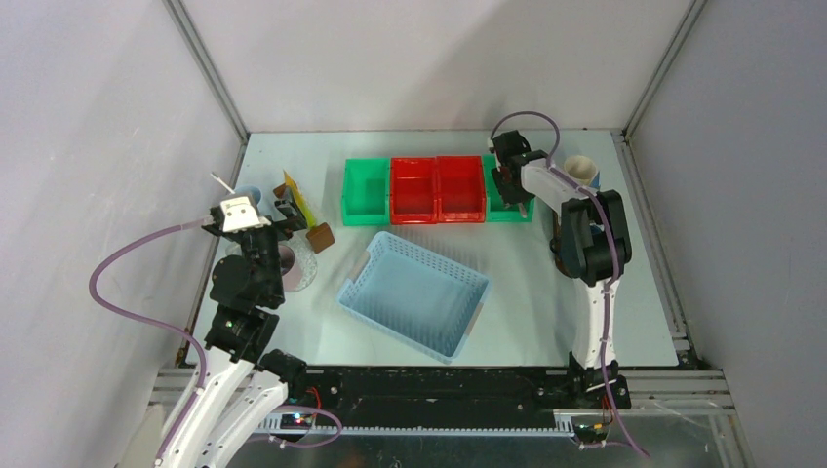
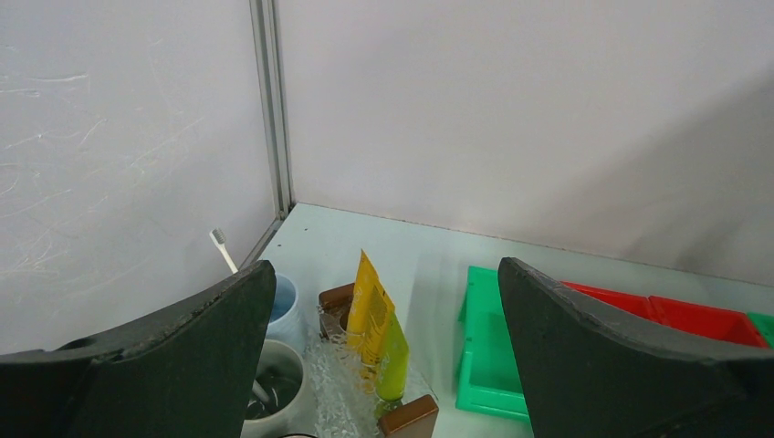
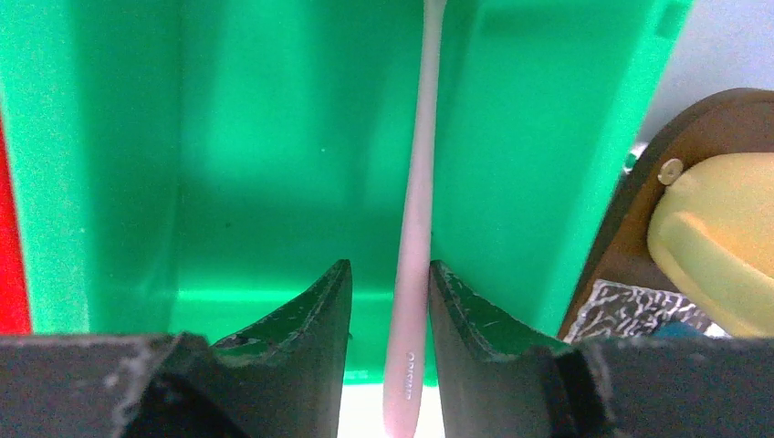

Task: Prepare toiletry sets of a toothbrush and toothpaste on the tray
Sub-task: Pick up the toothbrush from the storage box.

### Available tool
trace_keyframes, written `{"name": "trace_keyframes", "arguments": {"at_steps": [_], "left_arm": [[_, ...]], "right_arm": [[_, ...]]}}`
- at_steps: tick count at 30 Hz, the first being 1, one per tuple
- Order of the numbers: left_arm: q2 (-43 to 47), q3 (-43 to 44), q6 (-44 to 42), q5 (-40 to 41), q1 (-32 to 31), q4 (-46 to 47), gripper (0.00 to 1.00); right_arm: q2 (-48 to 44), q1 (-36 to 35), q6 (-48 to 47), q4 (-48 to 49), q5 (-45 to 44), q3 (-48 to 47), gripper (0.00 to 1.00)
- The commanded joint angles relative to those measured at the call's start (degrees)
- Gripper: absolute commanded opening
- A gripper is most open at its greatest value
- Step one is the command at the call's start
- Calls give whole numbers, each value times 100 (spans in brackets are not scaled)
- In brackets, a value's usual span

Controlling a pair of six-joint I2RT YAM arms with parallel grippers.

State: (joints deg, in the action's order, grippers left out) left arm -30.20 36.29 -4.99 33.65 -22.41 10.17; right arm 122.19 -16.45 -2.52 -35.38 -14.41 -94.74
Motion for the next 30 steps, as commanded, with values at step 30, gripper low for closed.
{"name": "trace_keyframes", "arguments": {"at_steps": [30], "left_arm": [[-328,844,819,-1782,44,-683,98]], "right_arm": [[-3327,-166,-117,558,1432,1299,0]]}}
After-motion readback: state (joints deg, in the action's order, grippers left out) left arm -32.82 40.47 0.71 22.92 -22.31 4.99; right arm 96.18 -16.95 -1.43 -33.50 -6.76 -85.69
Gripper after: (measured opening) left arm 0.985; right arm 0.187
